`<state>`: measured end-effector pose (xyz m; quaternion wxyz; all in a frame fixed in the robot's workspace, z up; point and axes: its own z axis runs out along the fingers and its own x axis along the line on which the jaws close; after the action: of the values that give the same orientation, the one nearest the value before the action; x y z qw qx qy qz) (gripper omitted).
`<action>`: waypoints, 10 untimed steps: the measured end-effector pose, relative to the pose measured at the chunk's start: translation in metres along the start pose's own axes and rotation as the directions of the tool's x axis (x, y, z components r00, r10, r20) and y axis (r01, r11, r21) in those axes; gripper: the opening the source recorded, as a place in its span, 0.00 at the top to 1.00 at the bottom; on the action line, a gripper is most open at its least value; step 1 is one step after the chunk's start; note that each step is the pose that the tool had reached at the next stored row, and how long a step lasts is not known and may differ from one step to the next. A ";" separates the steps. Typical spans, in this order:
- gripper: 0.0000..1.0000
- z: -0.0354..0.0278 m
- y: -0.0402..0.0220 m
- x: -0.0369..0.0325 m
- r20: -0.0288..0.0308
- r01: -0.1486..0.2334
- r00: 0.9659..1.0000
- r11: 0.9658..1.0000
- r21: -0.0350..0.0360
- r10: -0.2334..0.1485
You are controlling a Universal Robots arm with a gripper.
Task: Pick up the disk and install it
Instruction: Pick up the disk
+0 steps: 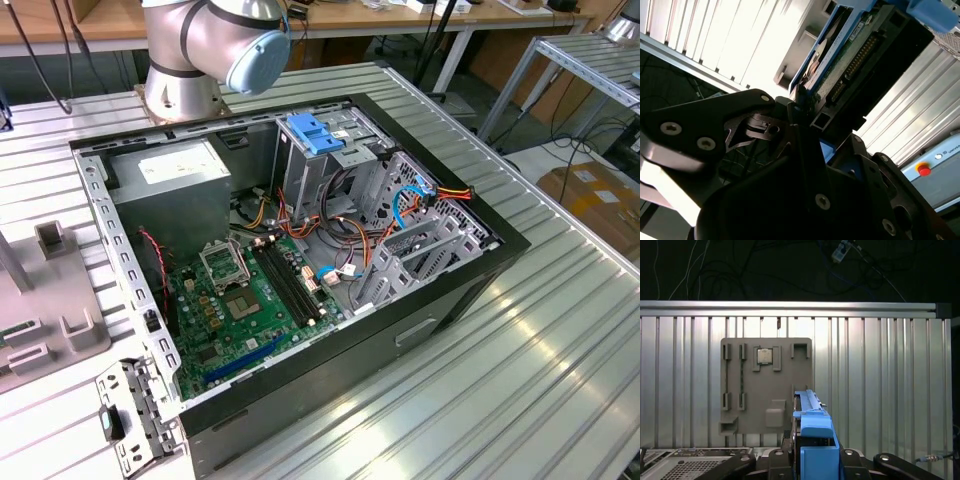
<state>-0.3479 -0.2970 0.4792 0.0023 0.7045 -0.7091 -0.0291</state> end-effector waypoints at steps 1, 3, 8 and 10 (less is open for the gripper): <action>0.63 0.0000 -0.0007 0.0000 0.000 0.000 1.000 1.000 0.000 0.000; 0.63 -0.0001 -0.0016 0.0000 0.000 0.000 1.000 1.000 0.000 0.000; 0.63 -0.0002 -0.0045 0.0000 0.000 0.000 1.000 1.000 0.000 0.000; 0.63 -0.0003 -0.0054 0.0000 0.000 0.000 1.000 1.000 0.000 0.000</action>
<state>-0.3425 -0.2970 0.4792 0.0023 0.7046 -0.7090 -0.0291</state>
